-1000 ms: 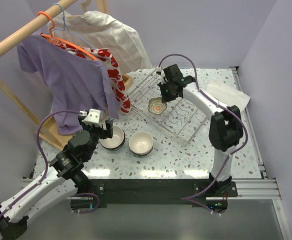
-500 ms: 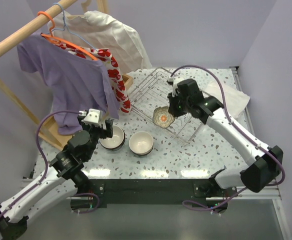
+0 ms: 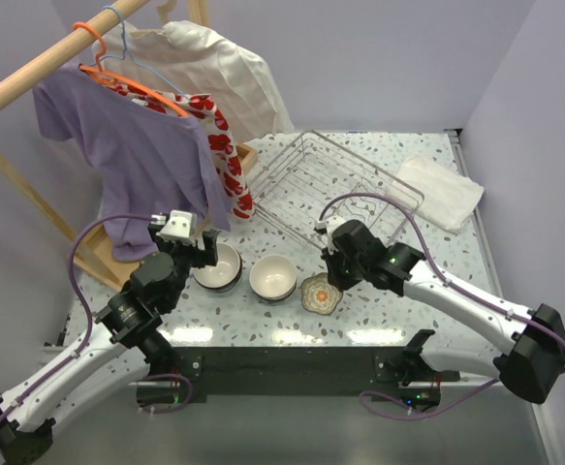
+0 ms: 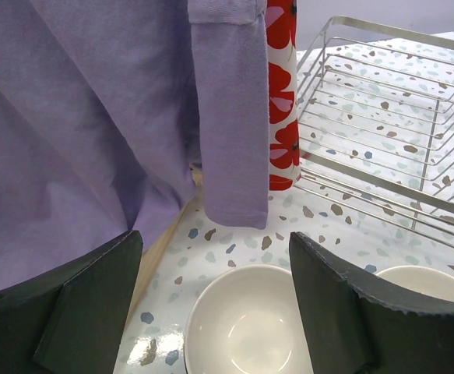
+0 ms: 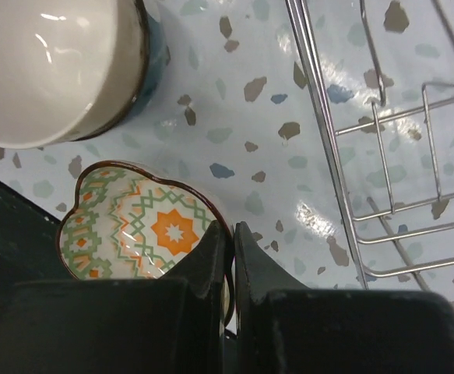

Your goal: Unload the bowls from the dish rack

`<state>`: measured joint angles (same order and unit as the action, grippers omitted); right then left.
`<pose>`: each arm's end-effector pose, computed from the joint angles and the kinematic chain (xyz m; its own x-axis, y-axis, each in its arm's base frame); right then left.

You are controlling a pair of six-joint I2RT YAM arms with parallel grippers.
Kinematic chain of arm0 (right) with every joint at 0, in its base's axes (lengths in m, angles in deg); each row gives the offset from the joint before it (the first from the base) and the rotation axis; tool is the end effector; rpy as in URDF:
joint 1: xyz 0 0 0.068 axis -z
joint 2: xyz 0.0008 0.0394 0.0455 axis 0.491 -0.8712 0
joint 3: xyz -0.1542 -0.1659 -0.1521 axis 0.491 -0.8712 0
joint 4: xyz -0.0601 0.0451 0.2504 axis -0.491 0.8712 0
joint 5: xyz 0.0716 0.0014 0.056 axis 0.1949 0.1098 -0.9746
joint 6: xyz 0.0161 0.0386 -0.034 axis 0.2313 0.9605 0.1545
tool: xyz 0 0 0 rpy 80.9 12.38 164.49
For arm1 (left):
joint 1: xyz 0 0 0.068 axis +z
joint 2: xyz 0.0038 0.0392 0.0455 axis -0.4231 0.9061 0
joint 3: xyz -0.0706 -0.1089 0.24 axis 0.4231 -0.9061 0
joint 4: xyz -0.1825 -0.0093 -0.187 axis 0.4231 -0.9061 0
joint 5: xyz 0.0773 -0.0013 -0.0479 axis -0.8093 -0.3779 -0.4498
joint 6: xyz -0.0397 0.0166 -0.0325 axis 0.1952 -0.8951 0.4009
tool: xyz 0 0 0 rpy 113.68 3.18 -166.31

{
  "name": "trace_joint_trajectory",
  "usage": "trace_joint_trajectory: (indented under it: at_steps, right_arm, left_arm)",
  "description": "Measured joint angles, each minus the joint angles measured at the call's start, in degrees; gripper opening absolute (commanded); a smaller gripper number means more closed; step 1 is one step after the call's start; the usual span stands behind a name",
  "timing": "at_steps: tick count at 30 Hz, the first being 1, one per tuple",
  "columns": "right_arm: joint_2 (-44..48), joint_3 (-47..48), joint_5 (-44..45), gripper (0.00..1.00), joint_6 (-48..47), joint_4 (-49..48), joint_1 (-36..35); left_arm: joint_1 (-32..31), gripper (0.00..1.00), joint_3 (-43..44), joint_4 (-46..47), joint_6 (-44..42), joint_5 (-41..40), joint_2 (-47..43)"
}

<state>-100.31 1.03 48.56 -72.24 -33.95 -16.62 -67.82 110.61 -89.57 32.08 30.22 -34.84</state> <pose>0.1592 0.1630 0.2557 -0.7099 -0.3718 -0.5982 -0.5405 0.8321 0.1243 0.1168 -0.0816 0.2923 -0.1122 -0.0184 -0.9935 0.1605 0.9864 -0.0363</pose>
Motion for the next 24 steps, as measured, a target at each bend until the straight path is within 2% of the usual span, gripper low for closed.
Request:
trace_joint_trajectory:
  at_steps: [6,14,18,19,21,22,24]
  right_arm:
    - [-0.44,-8.26,0.11,0.0,3.23,-4.59,-0.17]
    - [-5.62,-12.41,1.55,0.0,5.55,-14.16,-0.96]
    - [-5.77,-13.44,1.97,0.15,6.19,-17.57,-1.22]
    - [-5.75,-13.64,2.25,0.28,6.36,-18.23,-1.25]
    - [-5.75,-13.92,2.89,0.4,6.6,-19.1,-1.4]
    - [-5.73,-13.99,3.1,0.48,6.84,-19.23,-1.4]
    - [-5.4,-14.03,3.34,0.57,6.86,-19.45,-1.62]
  left_arm:
    - [0.02,0.81,0.0,0.02,0.0,-0.28,0.0]
    - [0.02,0.81,0.0,0.02,0.0,-0.48,-0.02]
    - [0.02,0.82,0.0,0.02,0.0,-0.76,-0.2]
    - [0.02,0.82,0.0,0.02,0.0,-0.76,-0.22]
    - [0.02,0.82,0.0,0.02,0.0,-0.81,-0.28]
    - [0.02,0.82,0.0,0.02,0.0,-0.81,-0.31]
    - [0.02,0.84,0.0,0.02,0.0,-0.79,-0.39]
